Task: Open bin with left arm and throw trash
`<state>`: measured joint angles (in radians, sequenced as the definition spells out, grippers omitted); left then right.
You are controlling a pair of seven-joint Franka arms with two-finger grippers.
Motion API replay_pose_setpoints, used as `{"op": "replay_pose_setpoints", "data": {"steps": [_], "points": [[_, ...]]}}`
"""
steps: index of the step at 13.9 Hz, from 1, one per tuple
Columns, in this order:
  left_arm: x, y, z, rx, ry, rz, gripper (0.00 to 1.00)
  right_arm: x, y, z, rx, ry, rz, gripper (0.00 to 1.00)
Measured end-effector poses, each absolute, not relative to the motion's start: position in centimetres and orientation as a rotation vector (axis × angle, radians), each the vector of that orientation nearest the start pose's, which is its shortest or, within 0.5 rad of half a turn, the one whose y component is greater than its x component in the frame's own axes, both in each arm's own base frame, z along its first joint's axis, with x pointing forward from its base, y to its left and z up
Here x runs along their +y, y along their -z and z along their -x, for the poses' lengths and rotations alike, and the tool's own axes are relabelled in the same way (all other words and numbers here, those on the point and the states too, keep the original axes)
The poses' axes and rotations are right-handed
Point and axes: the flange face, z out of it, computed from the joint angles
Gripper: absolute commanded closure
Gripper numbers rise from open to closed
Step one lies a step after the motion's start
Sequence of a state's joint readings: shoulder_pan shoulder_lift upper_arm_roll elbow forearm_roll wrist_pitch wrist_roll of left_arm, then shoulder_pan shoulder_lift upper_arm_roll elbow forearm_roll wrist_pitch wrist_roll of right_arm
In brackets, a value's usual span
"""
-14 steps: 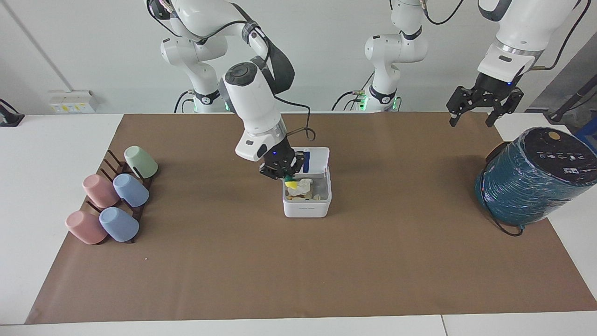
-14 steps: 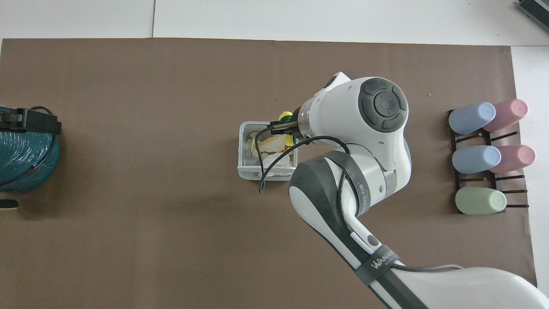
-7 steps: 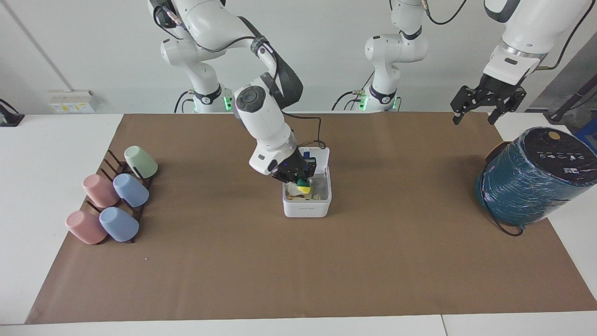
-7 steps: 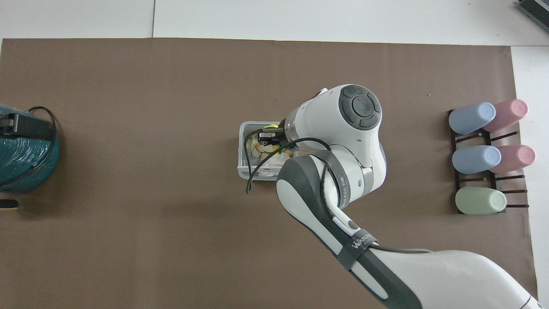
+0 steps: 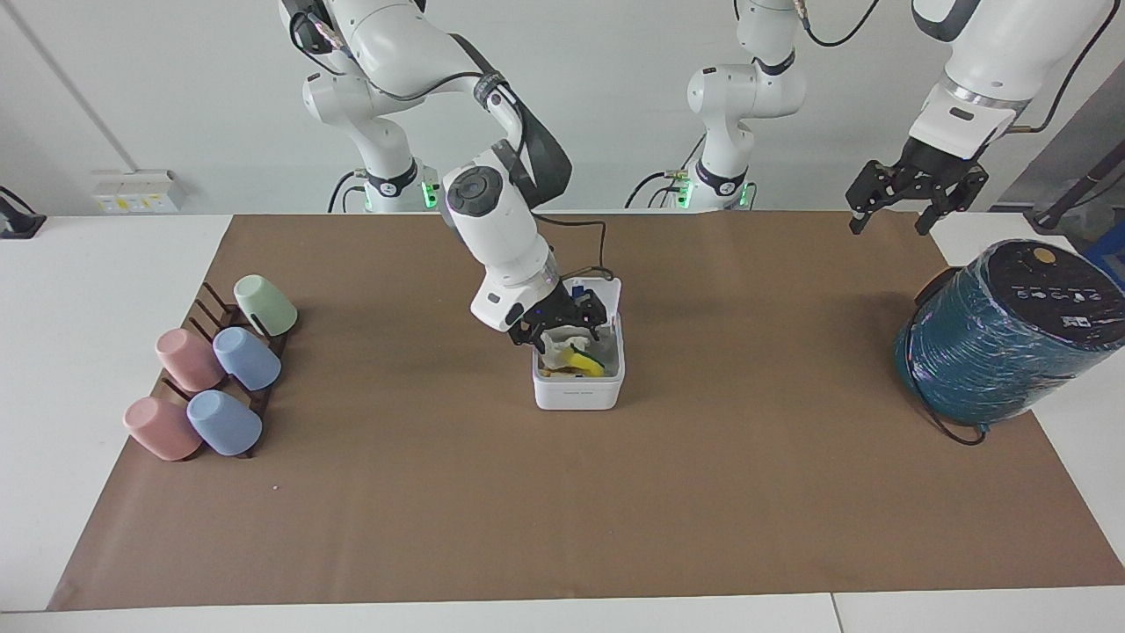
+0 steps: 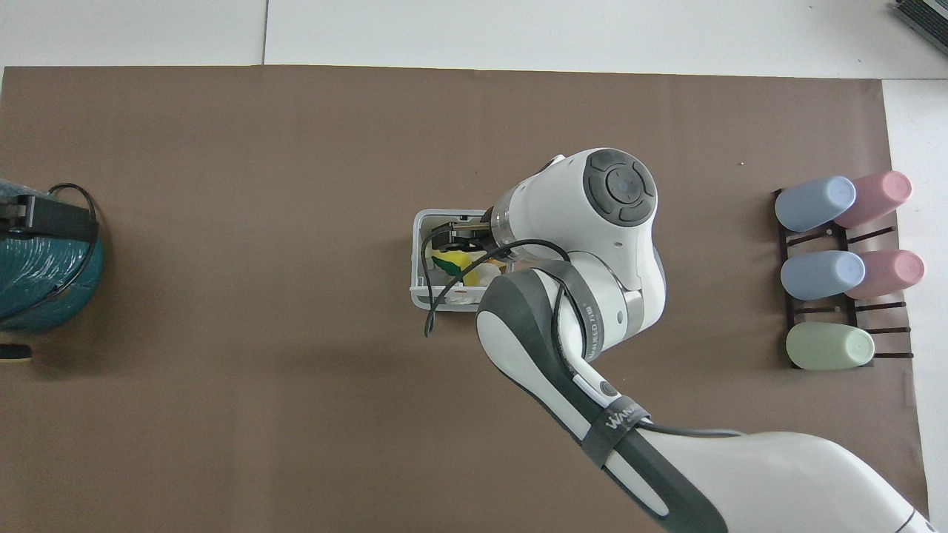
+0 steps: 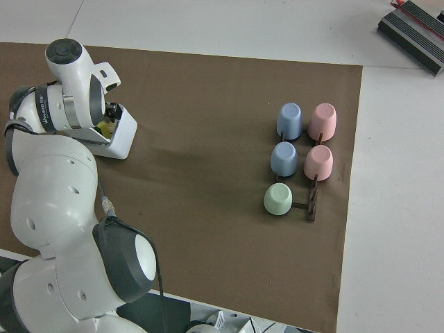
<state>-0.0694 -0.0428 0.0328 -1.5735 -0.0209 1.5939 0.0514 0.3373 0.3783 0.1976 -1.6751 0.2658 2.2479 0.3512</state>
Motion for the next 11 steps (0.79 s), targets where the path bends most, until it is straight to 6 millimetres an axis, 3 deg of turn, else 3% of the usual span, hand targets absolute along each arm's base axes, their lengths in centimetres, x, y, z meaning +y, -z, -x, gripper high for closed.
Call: {"op": "replay_pose_setpoints", "data": {"steps": [2,5,8,11], "points": [[-2.3,-64.9,-54.3,0.144,0.101,3.159,0.00,33.9,-41.7,-58.9,-0.022,0.098,2.783,0.00],[-2.4,-64.9,-54.3,0.148,0.100,3.159,0.00,32.1,-45.3,-59.6,-0.020,0.209,2.791,0.00],[-2.6,-64.8,-54.2,0.154,0.084,3.159,0.00,25.5,-49.4,-61.5,-0.012,0.381,2.909,0.00],[-2.5,-64.6,-53.4,0.167,-0.003,3.160,0.00,18.2,-52.2,-62.1,0.117,0.367,2.973,0.00]]}}
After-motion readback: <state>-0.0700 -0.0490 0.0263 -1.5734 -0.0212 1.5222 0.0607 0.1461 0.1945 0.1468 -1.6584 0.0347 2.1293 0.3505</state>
